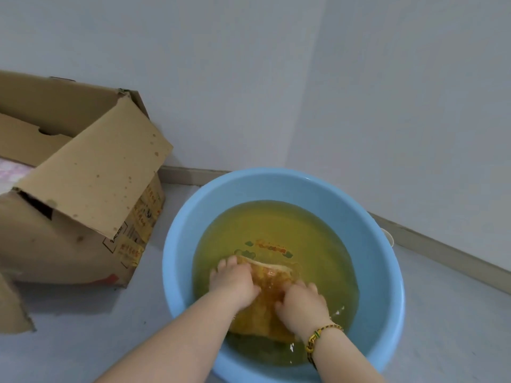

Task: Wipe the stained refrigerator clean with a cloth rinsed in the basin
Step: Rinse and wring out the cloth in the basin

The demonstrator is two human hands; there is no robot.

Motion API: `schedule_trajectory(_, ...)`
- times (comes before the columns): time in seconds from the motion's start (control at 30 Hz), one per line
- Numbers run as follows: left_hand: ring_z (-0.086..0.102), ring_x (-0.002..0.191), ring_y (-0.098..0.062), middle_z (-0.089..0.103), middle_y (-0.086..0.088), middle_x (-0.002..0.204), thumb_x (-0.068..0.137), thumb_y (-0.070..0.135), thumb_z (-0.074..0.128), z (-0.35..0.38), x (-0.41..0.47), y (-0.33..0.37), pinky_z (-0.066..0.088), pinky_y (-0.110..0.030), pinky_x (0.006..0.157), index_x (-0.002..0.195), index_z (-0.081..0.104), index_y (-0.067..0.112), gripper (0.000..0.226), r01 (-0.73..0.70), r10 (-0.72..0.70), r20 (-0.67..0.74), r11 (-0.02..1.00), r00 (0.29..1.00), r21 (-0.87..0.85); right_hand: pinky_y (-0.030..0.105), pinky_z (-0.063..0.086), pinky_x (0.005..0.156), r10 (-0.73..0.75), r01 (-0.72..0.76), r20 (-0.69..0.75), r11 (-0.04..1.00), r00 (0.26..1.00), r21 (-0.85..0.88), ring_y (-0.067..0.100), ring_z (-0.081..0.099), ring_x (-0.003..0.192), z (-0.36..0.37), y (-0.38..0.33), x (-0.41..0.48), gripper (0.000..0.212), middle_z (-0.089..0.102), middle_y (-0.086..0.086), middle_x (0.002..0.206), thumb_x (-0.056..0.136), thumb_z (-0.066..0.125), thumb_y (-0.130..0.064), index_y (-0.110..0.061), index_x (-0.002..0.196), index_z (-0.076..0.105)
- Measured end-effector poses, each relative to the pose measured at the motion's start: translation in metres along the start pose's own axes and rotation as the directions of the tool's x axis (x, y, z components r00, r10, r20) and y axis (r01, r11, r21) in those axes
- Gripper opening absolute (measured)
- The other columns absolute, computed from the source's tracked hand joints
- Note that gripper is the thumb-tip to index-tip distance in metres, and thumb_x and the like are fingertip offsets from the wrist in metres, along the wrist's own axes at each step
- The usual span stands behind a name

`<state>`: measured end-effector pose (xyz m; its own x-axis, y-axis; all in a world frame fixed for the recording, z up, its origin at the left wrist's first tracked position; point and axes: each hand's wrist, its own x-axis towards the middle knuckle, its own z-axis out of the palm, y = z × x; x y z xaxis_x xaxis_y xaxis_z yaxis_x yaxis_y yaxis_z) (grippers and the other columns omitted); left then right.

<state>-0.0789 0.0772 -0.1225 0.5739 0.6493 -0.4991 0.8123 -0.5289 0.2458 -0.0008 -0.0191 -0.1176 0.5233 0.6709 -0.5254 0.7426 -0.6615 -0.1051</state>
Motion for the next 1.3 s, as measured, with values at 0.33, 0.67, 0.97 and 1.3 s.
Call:
schedule_trajectory(0.33,0.035,0.132,-0.027,0.038,-0.009,0.144,0.082,0.043,0.059,-0.007,0.040,0.022,0.020,-0.039,0.111,0.144,0.015,0.012,0.082,-0.201,0.191,0.154,0.978,0.970,0.057,0.016,0.042,0.077,0.021,-0.142,0.304,0.914,0.952,0.380,0.012,0.057,0.086,-0.005,0.006,-0.004,0.029,0.061,0.001,0.104,0.085,0.060,-0.023,-0.012,0.111,0.056)
schedule_trajectory(0.67,0.052,0.109,-0.025,0.055,-0.007,0.120,0.089,0.026,0.053,-0.033,0.020,0.012,0.043,-0.033,0.093,0.123,0.050,0.011,0.037,-0.034,0.139,0.086,0.691,0.987,-0.722,0.045,0.046,0.083,0.328,-0.075,0.161,-0.260,0.931,0.963,0.030,0.054,0.087,-0.015,0.035,-0.004,0.007,0.058,0.012,0.088,0.087,0.054,-0.003,-0.009,0.087,0.055)
schedule_trajectory(0.97,0.056,0.101,-0.023,0.060,-0.007,0.110,0.092,0.051,0.035,-0.018,-0.014,0.039,0.046,-0.036,0.089,0.111,0.056,0.011,0.049,-0.098,-0.082,-0.121,0.239,0.989,-0.966,0.024,0.046,0.065,0.328,0.368,-0.474,0.338,0.817,0.867,0.013,0.056,0.072,-0.021,-0.035,-0.022,0.017,0.058,-0.007,0.076,0.089,0.053,-0.031,-0.027,0.074,0.049)
schedule_trajectory(1.3,0.056,0.066,-0.017,0.060,-0.002,0.068,0.096,0.033,0.040,-0.017,-0.022,0.040,0.041,-0.026,0.057,0.072,0.060,0.013,0.037,-0.195,-0.109,-0.195,0.013,0.975,-0.981,0.031,0.036,0.064,0.215,0.380,-0.609,0.614,0.764,0.692,0.018,0.046,0.068,-0.029,-0.040,-0.027,0.034,0.045,-0.009,0.059,0.095,0.042,-0.031,-0.025,0.062,0.036)
